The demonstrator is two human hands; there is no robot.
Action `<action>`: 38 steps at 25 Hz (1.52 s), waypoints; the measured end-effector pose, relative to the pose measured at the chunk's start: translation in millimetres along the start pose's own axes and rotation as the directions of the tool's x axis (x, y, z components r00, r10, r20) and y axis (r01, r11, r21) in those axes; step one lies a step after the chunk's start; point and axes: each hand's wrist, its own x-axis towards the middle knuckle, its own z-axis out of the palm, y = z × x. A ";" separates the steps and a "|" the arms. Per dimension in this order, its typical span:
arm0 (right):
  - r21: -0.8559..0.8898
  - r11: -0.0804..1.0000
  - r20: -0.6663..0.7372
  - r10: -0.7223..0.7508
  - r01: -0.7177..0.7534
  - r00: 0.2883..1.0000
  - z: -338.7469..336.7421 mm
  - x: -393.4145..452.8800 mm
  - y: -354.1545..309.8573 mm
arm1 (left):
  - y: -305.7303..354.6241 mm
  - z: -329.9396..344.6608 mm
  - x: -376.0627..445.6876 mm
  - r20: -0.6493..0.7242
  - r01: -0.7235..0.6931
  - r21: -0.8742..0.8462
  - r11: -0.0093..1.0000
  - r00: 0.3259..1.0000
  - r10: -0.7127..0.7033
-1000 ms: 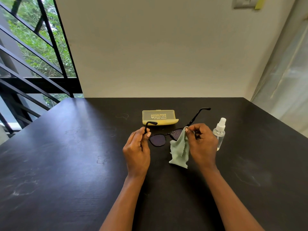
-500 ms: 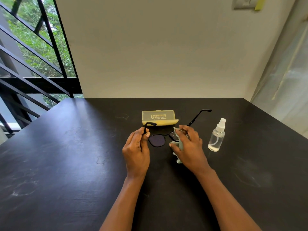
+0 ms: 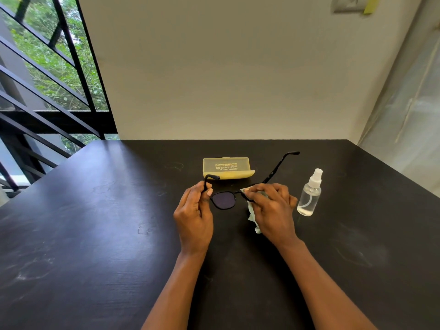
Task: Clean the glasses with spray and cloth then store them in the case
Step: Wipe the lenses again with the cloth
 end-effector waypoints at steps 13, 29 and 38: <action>-0.308 0.950 -0.023 0.049 -0.053 0.999 2.7 -0.9 3.8 | 0.0 0.7 -1.2 0.024 -0.023 -0.017 1.000 0.999 0.023; -0.346 0.936 -0.051 0.052 -0.067 0.997 0.0 -0.3 8.8 | -0.9 0.6 -1.6 0.026 0.019 -0.097 0.995 1.000 -0.016; -0.127 0.992 0.052 0.015 -0.008 0.999 -0.2 0.7 11.0 | -4.1 1.0 -1.9 0.000 0.038 -0.076 0.996 0.999 -0.038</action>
